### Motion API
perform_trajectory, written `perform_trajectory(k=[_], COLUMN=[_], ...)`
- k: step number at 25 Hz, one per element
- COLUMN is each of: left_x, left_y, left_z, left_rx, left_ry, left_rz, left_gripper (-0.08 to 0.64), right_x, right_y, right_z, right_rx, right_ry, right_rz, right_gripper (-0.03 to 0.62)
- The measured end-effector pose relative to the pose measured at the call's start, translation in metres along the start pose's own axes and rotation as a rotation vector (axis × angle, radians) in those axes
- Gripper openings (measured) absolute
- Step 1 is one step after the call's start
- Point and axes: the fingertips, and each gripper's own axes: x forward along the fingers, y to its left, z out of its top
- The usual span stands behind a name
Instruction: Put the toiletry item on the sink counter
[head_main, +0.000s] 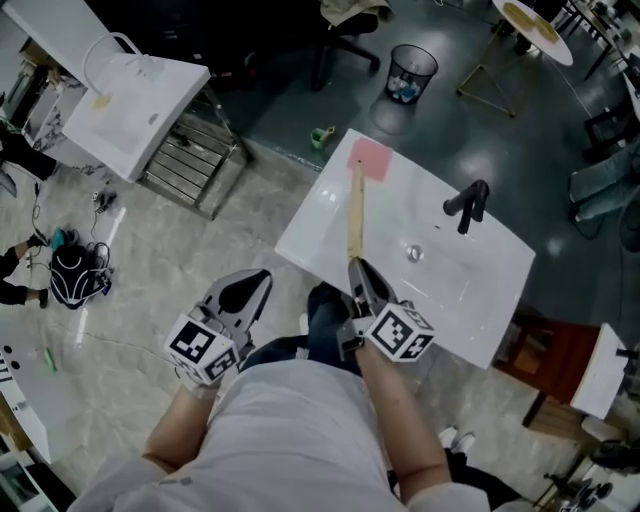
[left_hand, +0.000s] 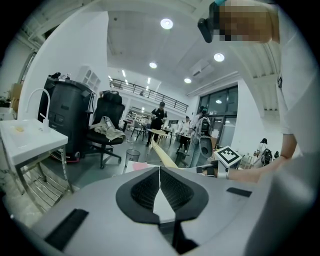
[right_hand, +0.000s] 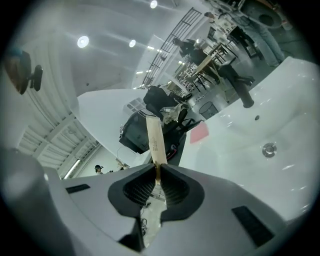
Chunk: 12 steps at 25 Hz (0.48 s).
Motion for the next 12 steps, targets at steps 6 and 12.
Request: perform_trajectory(k=[6,12], left_x=[0.01,0.021], left_y=[0.017,0.032], left_z=[-0.003,-0.01], left_rx=[0.003,-0.008], left_ry=[0.026,0.052], left_rz=[0.017,0.048], left_gripper=[0.017,0.017], right_x=[0.031,0.06], right_y=[-0.016,-0.034], right_z=[-0.007,-0.016], right_rx=[0.093,0.184], right_ry=[0.017,0.062], right_rz=[-0.013,-0.017], right_gripper=[0.043,0.043])
